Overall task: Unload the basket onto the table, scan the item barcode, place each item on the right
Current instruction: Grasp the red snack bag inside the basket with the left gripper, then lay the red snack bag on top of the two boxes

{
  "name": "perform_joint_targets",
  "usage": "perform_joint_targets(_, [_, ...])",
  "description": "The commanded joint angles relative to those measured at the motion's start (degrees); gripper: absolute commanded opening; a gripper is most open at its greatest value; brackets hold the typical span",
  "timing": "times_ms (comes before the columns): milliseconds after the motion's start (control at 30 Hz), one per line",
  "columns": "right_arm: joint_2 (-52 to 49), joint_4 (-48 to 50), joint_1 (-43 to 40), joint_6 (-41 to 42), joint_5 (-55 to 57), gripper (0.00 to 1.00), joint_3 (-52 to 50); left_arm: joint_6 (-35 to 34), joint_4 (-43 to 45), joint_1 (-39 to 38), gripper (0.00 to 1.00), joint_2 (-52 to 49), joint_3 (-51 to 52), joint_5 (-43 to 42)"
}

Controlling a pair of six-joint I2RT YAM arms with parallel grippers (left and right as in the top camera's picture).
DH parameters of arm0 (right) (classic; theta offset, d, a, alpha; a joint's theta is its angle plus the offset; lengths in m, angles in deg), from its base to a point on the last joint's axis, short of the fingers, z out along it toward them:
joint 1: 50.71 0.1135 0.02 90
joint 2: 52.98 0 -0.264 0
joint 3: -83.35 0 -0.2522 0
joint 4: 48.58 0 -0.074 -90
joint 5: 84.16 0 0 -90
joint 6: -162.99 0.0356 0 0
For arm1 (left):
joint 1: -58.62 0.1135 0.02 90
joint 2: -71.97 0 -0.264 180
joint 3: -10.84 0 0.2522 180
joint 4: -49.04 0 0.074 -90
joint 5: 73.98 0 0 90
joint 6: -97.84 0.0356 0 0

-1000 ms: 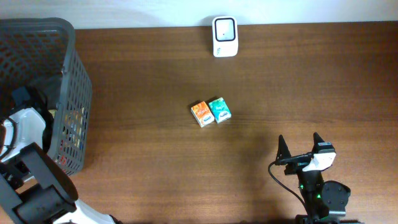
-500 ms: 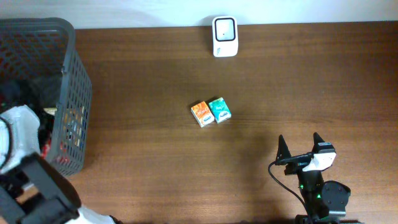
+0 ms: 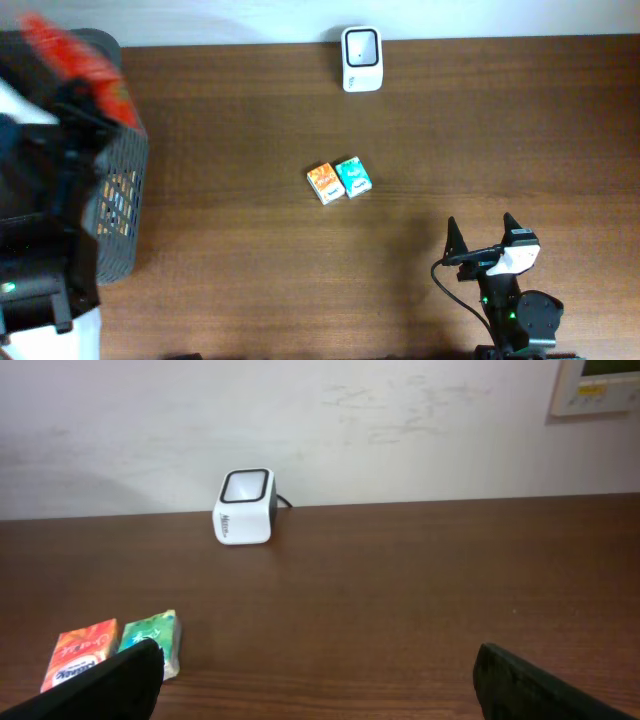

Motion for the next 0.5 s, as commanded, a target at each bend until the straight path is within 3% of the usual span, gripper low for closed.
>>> perform_joint_targets(0, [0.3, -0.2, 0.4, 0.0, 0.5, 0.99, -0.4, -0.1, 0.0, -15.6, 0.0, -5.0, -0.8, -5.8])
perform_joint_targets(167, [0.3, -0.2, 0.4, 0.0, 0.5, 0.99, -0.4, -0.1, 0.0, -30.7, 0.0, -22.1, -0.8, -2.6])
perform_joint_targets(367, [0.3, -0.2, 0.4, 0.0, 0.5, 0.99, -0.4, 1.6, 0.0, -36.3, 0.0, -39.3, -0.8, 6.2])
perform_joint_targets(433, [0.3, -0.2, 0.4, 0.0, 0.5, 0.99, -0.4, 7.1, -0.1, -36.8, 0.14, -41.1, -0.8, 6.7])
perform_joint_targets(467, [0.3, -0.2, 0.4, 0.0, 0.5, 0.99, -0.4, 8.0, -0.3, -36.8, 0.31, -41.0, -0.8, 6.7])
